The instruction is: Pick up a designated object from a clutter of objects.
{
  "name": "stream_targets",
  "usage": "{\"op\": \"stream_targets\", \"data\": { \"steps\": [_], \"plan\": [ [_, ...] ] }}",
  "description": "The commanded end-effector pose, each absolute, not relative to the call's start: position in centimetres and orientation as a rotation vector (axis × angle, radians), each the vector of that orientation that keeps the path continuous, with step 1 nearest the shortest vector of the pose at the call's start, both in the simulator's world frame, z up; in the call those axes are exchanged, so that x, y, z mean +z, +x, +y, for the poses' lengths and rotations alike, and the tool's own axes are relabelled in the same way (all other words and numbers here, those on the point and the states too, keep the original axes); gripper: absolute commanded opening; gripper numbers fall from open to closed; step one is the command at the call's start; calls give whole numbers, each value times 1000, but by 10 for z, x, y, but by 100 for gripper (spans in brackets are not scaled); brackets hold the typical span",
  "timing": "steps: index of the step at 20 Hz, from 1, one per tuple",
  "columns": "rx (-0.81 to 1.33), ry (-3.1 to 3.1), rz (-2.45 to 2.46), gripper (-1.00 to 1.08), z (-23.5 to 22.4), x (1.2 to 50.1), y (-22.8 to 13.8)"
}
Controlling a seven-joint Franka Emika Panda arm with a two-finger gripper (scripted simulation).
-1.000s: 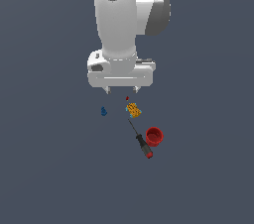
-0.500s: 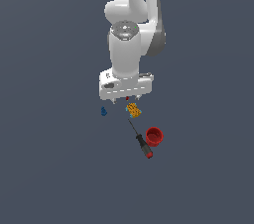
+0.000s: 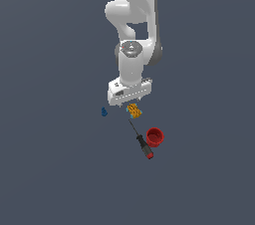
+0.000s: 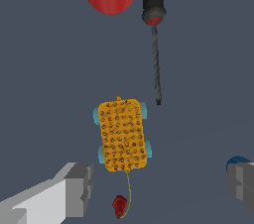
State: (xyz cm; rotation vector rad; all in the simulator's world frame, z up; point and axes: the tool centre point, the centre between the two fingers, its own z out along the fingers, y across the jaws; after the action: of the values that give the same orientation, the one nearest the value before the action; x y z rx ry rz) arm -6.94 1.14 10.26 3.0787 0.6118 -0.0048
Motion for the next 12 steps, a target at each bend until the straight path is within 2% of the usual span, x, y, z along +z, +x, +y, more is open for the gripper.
{"op": "stream_targets", "data": {
  "steps": [1, 12],
  "plan": [
    [-2, 3066, 673, 100, 14, 90, -80],
    [0, 3039, 797, 100, 21, 66, -102]
  ]
}}
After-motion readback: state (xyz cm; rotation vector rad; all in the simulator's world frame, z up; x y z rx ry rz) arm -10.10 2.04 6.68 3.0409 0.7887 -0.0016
